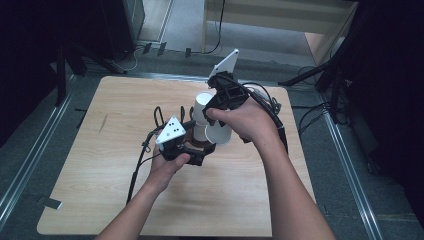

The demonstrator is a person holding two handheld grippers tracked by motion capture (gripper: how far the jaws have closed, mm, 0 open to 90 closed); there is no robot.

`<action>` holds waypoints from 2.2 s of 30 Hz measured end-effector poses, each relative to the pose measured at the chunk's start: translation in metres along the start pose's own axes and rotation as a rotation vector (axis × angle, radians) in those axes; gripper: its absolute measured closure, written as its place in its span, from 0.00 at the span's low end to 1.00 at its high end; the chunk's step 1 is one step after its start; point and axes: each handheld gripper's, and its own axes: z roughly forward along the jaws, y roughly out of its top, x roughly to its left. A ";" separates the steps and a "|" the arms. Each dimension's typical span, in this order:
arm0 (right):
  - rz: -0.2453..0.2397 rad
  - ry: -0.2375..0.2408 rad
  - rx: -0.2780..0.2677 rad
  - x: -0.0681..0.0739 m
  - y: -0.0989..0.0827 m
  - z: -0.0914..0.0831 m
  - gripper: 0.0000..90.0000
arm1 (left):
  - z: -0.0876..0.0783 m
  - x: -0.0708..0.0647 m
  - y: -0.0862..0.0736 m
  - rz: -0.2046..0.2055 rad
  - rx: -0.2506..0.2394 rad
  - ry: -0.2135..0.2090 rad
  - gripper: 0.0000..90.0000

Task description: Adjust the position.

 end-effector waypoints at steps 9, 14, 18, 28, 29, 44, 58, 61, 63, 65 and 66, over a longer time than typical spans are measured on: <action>-0.006 0.024 0.014 0.001 0.000 0.000 0.38 | 0.018 -0.008 -0.001 0.033 0.023 0.013 0.02; -0.004 0.026 0.022 -0.001 -0.001 -0.001 0.38 | 0.022 -0.010 -0.001 0.017 -0.002 0.018 0.04; -0.009 0.035 0.025 0.000 -0.002 0.001 0.38 | 0.023 -0.012 0.002 0.022 -0.019 0.026 0.06; -0.014 0.039 0.032 0.003 -0.002 0.004 0.38 | 0.025 -0.017 0.002 0.039 0.005 0.049 0.20; -0.015 0.042 0.029 0.002 -0.001 0.004 0.36 | 0.025 -0.017 0.002 0.038 0.001 0.050 0.23; 0.022 0.030 -0.058 -0.016 0.001 -0.023 0.31 | 0.026 -0.018 -0.003 0.043 0.000 0.042 0.30; 0.129 -0.038 -0.117 -0.071 -0.011 -0.039 0.32 | 0.018 -0.015 -0.002 0.045 -0.006 0.041 0.30; 0.153 -0.049 -0.121 -0.082 -0.016 -0.034 0.32 | 0.016 -0.014 -0.002 0.047 -0.006 0.042 0.30; 0.176 -0.068 -0.117 -0.093 -0.020 -0.028 0.32 | 0.016 -0.014 -0.002 0.048 -0.004 0.041 0.30; 0.200 -0.075 -0.106 -0.104 -0.024 -0.021 0.33 | 0.015 -0.013 -0.002 0.046 -0.007 0.038 0.31; 0.209 -0.077 -0.099 -0.109 -0.027 -0.018 0.33 | 0.015 -0.013 -0.002 0.046 -0.007 0.038 0.31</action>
